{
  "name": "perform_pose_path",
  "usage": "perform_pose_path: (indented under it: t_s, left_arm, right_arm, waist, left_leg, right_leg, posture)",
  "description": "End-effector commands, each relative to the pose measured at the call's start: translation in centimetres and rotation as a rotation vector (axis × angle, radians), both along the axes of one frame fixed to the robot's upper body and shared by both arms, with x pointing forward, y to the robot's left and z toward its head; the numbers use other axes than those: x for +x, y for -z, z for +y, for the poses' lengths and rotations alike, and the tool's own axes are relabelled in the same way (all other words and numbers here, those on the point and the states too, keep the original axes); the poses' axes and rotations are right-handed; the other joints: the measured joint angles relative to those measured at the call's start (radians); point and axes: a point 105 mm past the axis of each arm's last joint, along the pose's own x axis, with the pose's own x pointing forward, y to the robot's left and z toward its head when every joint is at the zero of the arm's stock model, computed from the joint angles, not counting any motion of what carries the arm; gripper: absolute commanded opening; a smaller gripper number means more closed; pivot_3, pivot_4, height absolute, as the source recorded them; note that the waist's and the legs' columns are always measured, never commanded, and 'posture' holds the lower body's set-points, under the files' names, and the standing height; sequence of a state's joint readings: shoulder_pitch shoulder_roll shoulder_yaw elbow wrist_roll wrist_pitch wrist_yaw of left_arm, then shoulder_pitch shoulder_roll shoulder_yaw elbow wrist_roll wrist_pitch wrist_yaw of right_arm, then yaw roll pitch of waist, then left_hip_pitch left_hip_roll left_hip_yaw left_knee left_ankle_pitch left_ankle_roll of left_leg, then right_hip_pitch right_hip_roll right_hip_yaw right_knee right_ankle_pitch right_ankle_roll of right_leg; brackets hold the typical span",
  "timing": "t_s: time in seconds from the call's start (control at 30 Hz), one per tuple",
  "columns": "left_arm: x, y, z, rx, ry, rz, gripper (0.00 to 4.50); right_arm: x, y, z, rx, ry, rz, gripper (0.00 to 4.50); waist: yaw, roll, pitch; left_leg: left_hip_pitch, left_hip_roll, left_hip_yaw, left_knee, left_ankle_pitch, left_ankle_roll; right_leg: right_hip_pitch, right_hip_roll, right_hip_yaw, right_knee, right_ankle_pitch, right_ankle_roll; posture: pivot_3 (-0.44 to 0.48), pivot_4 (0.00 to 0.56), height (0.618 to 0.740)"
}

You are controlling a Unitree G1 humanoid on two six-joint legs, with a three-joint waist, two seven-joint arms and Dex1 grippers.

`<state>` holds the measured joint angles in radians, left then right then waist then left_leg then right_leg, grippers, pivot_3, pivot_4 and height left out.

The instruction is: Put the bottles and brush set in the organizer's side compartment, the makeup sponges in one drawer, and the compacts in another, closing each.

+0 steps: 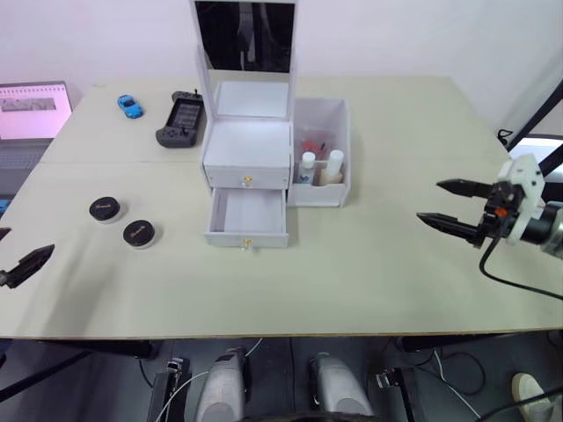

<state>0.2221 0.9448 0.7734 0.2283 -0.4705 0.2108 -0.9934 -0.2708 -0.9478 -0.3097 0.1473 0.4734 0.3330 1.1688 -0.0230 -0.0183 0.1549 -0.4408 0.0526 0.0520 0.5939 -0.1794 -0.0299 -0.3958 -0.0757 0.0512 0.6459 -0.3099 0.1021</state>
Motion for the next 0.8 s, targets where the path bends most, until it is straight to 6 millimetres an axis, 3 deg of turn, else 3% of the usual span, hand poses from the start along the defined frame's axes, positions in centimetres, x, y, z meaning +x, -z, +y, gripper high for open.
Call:
perform_pose_path:
  t_s: [0.03, 0.13, 0.23, 0.4, 0.53, 0.67, 0.8]
  left_arm:
    - [-0.2, -1.5, 0.9, 0.031, -0.013, -0.046, 4.43]
    - [-0.2, -1.5, 1.1, 0.047, -0.014, -0.047, 4.43]
    - [0.0, -1.7, 0.6, 0.111, -0.007, -0.037, 4.43]
    - [0.7, -2.3, -2.8, 0.070, 0.047, 0.008, 4.43]
    - [1.1, -2.1, -5.0, 0.038, 0.021, 0.095, 4.43]
    - [0.6, -1.0, -7.2, 0.007, 0.010, 0.209, 4.43]
    - [0.6, -0.3, -8.0, -0.036, -0.067, 0.268, 4.43]
  right_arm:
    - [-0.1, -0.9, -0.1, -0.022, -0.006, -0.043, 4.50]
    - [0.2, -1.4, 0.5, -0.019, -0.016, -0.054, 4.50]
    - [0.4, -2.8, 2.7, 0.023, -0.077, -0.060, 4.50]
    - [0.2, -7.6, 7.0, 0.118, -0.240, -0.054, 4.50]
    - [-1.0, -10.5, 10.0, 0.011, -0.428, -0.086, 4.50]
    - [-1.6, -11.2, 11.8, -0.059, -0.534, -0.089, 4.50]
    - [-1.9, -11.1, 12.5, -0.083, -0.582, -0.076, 4.50]
  waist:
    - [0.000, 0.000, 0.000]
    - [0.000, 0.000, 0.000]
    - [-0.004, 0.000, 0.000]
    - [-0.022, 0.001, 0.000]
    - [-0.023, 0.001, 0.000]
    - [-0.023, 0.000, 0.000]
    - [-0.022, 0.000, 0.000]
  left_leg:
    - [0.000, 0.000, 0.000, 0.000, 0.000, 0.000]
    - [0.000, -0.001, 0.001, -0.001, 0.000, 0.000]
    - [0.000, -0.001, 0.001, -0.002, 0.000, -0.001]
    - [-0.001, -0.001, 0.001, -0.003, 0.000, -0.001]
    - [-0.001, -0.002, 0.002, -0.005, 0.000, -0.001]
    - [-0.002, -0.002, 0.003, -0.006, 0.000, -0.001]
    - [-0.001, -0.002, 0.003, -0.005, 0.000, -0.001]
  right_leg:
    - [0.000, -0.001, 0.000, 0.000, 0.000, 0.000]
    - [0.000, -0.004, -0.002, 0.000, 0.000, 0.000]
    - [0.000, -0.006, -0.003, 0.000, 0.000, 0.000]
    - [0.000, -0.008, -0.004, 0.000, 0.000, 0.000]
    - [-0.001, -0.012, -0.010, -0.002, 0.000, 0.000]
    - [-0.003, -0.012, -0.010, -0.002, 0.000, 0.000]
    - [-0.002, -0.012, -0.010, -0.002, 0.000, 0.000]
  posture:
    - [0.000, 0.150, 0.739]
    - [0.000, 0.150, 0.739]
    - [0.000, 0.150, 0.739]
    - [0.000, 0.150, 0.739]
    - [0.000, 0.150, 0.739]
    - [0.000, 0.150, 0.739]
    - [0.000, 0.150, 0.739]
